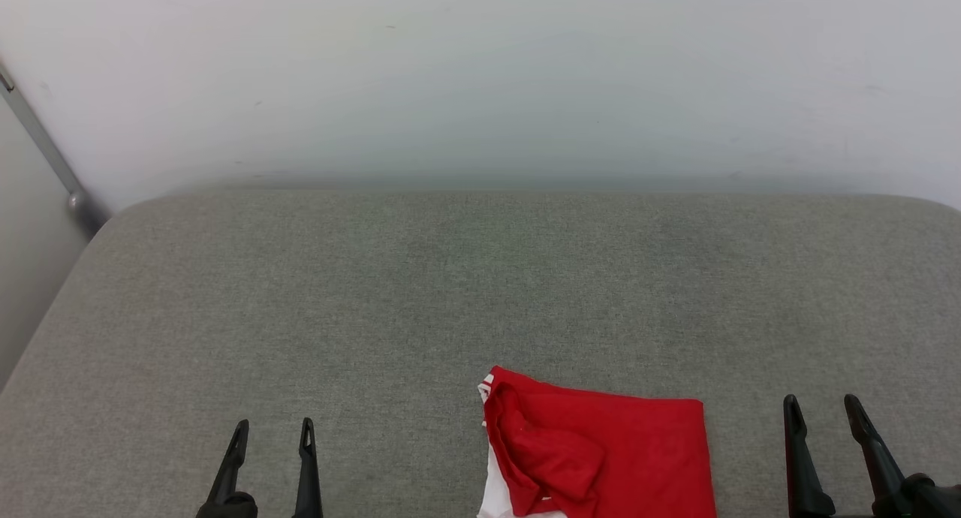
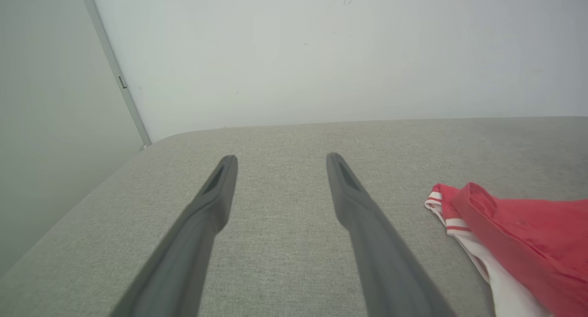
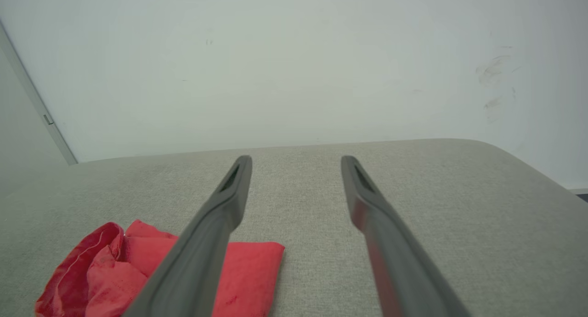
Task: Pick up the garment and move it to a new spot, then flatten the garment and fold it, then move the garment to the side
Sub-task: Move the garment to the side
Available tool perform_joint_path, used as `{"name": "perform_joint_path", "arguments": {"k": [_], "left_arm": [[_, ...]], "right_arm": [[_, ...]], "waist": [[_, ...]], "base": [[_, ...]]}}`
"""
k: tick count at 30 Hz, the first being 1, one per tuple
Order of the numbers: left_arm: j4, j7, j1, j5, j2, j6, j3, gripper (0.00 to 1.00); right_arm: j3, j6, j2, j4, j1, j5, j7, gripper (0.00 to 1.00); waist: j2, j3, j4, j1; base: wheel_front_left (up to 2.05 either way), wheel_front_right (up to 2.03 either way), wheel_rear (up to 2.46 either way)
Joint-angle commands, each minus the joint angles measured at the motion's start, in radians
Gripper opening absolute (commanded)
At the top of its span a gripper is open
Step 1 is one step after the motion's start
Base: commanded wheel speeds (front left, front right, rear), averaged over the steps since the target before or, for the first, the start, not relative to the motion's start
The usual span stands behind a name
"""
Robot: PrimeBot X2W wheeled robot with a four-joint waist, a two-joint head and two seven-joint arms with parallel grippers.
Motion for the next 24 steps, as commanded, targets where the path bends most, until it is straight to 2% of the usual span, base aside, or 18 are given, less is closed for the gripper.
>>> {"name": "perform_joint_path", "arguments": {"k": [1, 8, 15, 21, 24], "left_arm": [[0.000, -0.003, 0.002, 0.006, 0.000, 0.000, 0.004, 1.00], [-0.004, -0.003, 0.005, 0.005, -0.002, -0.003, 0.005, 1.00], [-0.008, -0.003, 0.003, 0.001, -0.006, 0.000, 0.007, 1.00], [-0.007, -0.003, -0.016, 0.001, -0.008, -0.001, 0.003, 1.00], [-0.010, -0.003, -0.015, -0.001, -0.009, 0.000, 0.004, 1.00]], "right_arm": [[0.001, 0.000, 0.004, 0.002, 0.005, 0.004, -0.002, 1.00], [-0.007, 0.000, 0.004, -0.010, -0.012, 0.000, -0.002, 1.00], [-0.055, 0.000, -0.002, -0.081, -0.122, -0.055, -0.002, 1.00], [-0.015, 0.000, -0.119, -0.064, -0.265, -0.066, 0.022, 1.00], [0.051, 0.000, -0.202, -0.009, -0.316, -0.015, 0.155, 1.00]], "waist": [[0.0000, 0.000, 0.000, 0.0000], [0.0000, 0.000, 0.001, 0.0000], [0.0000, 0.009, -0.003, 0.0000], [0.0000, 0.021, -0.003, 0.0000], [0.0000, 0.026, 0.000, 0.0000]], "base": [[0.00, 0.00, 0.00], [0.00, 0.00, 0.00], [0.00, 0.00, 0.00], [0.00, 0.00, 0.00], [0.00, 0.00, 0.00]]}}
